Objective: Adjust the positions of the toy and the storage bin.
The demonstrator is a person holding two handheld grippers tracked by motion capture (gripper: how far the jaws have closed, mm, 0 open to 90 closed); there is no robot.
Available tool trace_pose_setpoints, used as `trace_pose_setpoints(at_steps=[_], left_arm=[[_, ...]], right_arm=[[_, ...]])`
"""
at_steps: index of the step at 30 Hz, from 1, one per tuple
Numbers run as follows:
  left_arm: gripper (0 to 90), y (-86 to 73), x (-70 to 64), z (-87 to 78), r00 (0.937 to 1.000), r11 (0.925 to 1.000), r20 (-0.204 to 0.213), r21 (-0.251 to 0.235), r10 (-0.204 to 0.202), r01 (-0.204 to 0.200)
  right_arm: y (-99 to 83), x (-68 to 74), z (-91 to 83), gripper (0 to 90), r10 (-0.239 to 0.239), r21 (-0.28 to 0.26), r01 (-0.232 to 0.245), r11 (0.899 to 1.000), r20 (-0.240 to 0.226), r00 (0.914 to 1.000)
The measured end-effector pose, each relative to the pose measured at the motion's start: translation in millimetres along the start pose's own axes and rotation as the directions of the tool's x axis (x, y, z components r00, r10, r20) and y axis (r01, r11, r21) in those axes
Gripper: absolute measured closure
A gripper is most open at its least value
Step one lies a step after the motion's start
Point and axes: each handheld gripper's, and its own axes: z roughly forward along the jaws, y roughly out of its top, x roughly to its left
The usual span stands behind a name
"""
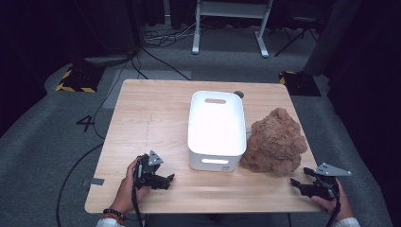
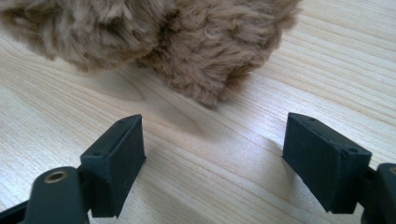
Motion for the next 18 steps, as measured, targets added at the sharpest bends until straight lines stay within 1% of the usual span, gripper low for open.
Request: trace_pose_setpoints(at_steps=[3, 4, 5, 6, 7, 8, 10, 11, 13, 14, 15, 16, 17, 18], left_arm=[[0.0, -0.6, -0.5, 0.0, 1.0, 1.0, 0.003, -0.002, -0.007, 0.007], [0.1, -1.2, -0.4, -0.7, 1.0, 1.0, 0.001, -0.001, -0.002, 0.002], [0.1, -2.2, -0.8, -1.0, 0.9999, 1.0, 0.01, -0.004, -0.007, 0.007], [0.1, -2.7, -0.5, -1.8, 1.0, 1.0, 0.008, -0.002, 0.002, -0.002], [0.1, -3.5, -0.9, -2.2, 0.9999, 1.0, 0.011, -0.003, -0.002, 0.002], [0.1, -4.2, -0.8, -3.0, 1.0, 1.0, 0.008, -0.003, 0.003, -0.003], [0.1, -6.2, -1.8, -4.7, 0.9999, 1.0, 0.013, -0.001, 0.005, -0.005], [0.1, -7.1, -2.0, -5.5, 0.9999, 1.0, 0.01, -0.002, 0.009, -0.009], [0.1, -7.9, -2.7, -6.0, 0.9999, 1.0, 0.012, -0.003, 0.005, -0.005], [0.1, -9.5, -3.4, -7.4, 0.9995, 0.9997, 0.023, -0.001, 0.023, -0.023], [0.1, -9.5, -3.4, -7.4, 0.9995, 0.9997, 0.023, -0.001, 0.023, -0.023], [0.1, -10.3, -3.7, -7.9, 0.9993, 0.9997, 0.03, -0.002, 0.023, -0.023], [0.1, -11.0, -3.5, -8.5, 0.9991, 0.9996, 0.03, -0.005, 0.03, -0.029], [0.1, -11.0, -3.5, -8.5, 0.9991, 0.9996, 0.03, -0.005, 0.03, -0.029]], right_arm=[[0.2, -0.7, 0.2, 20.9, -0.003, 0.0, 0.003, 1.0, -0.005, 1.0], [0.0, -1.0, 0.1, 20.9, -0.004, -0.001, 0.004, 1.0, -0.005, 1.0], [-0.2, -1.2, -0.3, 20.9, -0.004, 0.001, 0.004, 1.0, -0.004, 1.0], [-0.3, -1.1, -0.4, 20.9, -0.003, 0.0, 0.003, 1.0, -0.003, 1.0], [-0.3, -1.0, -0.5, 20.9, -0.003, 0.001, 0.003, 1.0, -0.003, 1.0], [-0.3, -1.0, -0.6, 20.9, -0.002, 0.002, 0.002, 1.0, -0.002, 1.0], [0.3, -0.3, -0.9, 20.9, -0.003, 0.009, 0.003, 1.0, 0.0, 1.0], [0.7, -0.4, -1.7, 20.9, -0.012, 0.017, 0.012, 1.0, -0.002, 0.9999], [1.0, -0.8, -2.8, 20.8, -0.014, 0.027, 0.014, 1.0, -0.004, 0.9999], [0.2, -2.3, -5.2, 20.8, -0.006, 0.037, 0.005, 0.999, 0.008, 1.0], [-0.2, -2.7, -6.2, 21.7, -0.004, 0.031, 0.003, 1.0, 0.015, 0.9999], [-0.8, -3.3, -8.1, 21.6, 0.004, 0.02, -0.004, 1.0, 0.009, 1.0], [-1.0, -3.4, -9.8, 20.9, 0.005, 0.003, -0.005, 1.0, -0.009, 1.0], [-1.0, -3.4, -9.8, 20.9, 0.005, 0.003, -0.005, 1.0, -0.009, 1.0]])
